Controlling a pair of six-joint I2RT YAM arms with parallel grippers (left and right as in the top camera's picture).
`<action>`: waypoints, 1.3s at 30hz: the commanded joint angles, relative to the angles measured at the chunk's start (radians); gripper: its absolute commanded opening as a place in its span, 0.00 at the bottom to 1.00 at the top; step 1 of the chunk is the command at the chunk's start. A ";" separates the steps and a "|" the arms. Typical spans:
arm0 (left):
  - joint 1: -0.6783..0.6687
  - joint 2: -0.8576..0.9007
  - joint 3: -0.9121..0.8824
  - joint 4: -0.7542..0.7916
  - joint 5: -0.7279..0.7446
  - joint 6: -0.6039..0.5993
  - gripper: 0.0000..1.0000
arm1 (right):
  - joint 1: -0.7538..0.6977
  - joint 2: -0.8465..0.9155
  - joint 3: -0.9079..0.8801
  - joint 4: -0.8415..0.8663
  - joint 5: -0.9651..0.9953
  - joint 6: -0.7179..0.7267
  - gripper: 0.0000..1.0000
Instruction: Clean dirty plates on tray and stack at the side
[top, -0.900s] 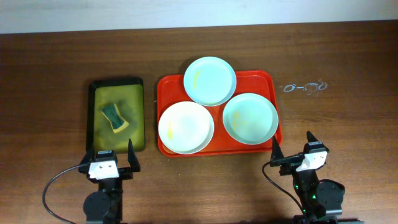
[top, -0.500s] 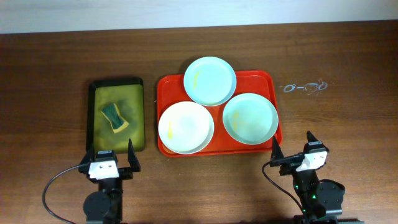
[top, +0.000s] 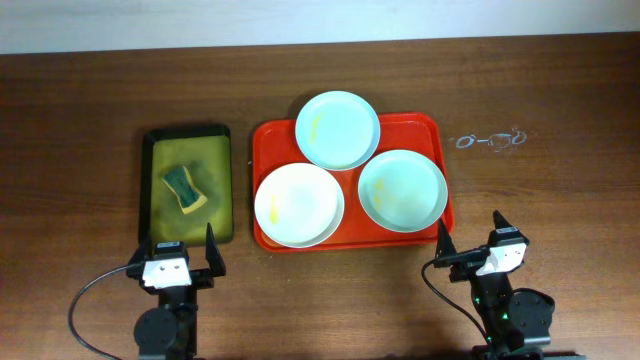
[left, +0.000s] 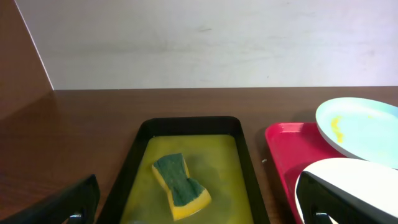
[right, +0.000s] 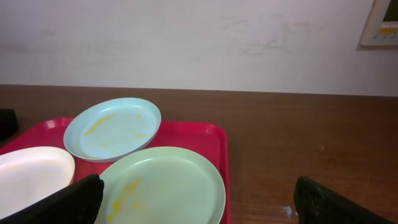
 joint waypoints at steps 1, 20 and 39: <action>0.004 -0.007 -0.005 0.002 -0.011 0.016 0.99 | 0.006 -0.004 -0.009 -0.001 0.008 -0.005 0.99; 0.004 -0.007 -0.005 0.002 -0.011 0.016 0.99 | 0.006 -0.004 -0.009 -0.001 0.008 -0.005 0.98; 0.003 -0.007 -0.005 0.102 0.090 -0.018 0.99 | 0.006 -0.004 -0.009 -0.001 0.008 -0.006 0.98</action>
